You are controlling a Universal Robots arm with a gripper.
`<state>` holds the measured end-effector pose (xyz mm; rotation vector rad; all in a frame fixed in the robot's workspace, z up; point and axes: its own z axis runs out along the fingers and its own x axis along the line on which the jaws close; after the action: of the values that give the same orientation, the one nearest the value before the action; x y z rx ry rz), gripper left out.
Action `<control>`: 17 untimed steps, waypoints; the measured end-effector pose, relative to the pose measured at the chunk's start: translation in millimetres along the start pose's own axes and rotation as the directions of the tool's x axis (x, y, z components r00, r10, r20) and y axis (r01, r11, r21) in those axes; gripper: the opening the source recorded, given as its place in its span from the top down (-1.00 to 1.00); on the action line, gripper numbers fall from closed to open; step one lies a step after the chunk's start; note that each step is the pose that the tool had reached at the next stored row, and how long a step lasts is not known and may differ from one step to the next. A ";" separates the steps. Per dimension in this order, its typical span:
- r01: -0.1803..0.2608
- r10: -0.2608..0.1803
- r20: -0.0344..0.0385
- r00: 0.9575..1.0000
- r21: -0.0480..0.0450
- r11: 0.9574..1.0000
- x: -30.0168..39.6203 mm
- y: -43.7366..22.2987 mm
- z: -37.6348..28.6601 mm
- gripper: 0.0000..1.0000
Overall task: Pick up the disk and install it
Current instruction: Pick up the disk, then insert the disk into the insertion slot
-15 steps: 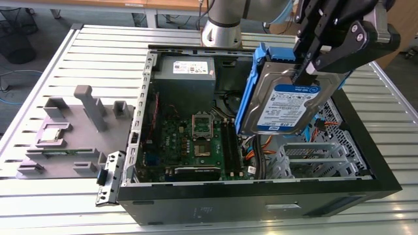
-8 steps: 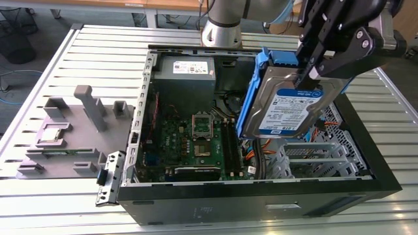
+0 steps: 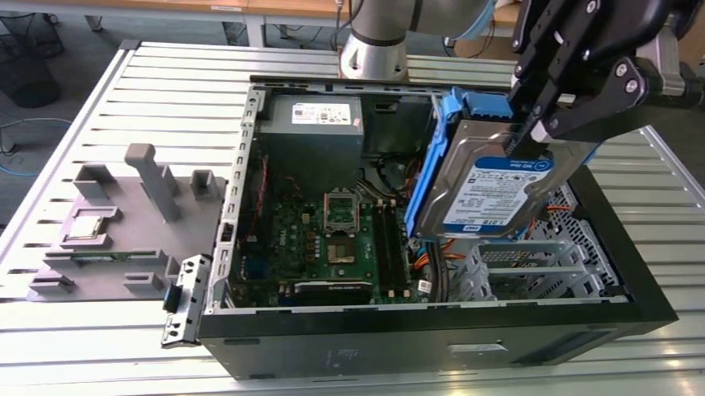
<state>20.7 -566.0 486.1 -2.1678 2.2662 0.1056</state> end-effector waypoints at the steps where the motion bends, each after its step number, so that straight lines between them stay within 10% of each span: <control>1: 0.000 0.000 0.000 1.000 0.000 1.000 0.5 -1.1 0.1 0.30; 17: -0.001 0.001 -0.001 1.000 0.000 1.000 6.7 -24.1 1.9 0.30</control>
<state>44.4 -573.6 482.8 -2.1670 2.2681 0.1043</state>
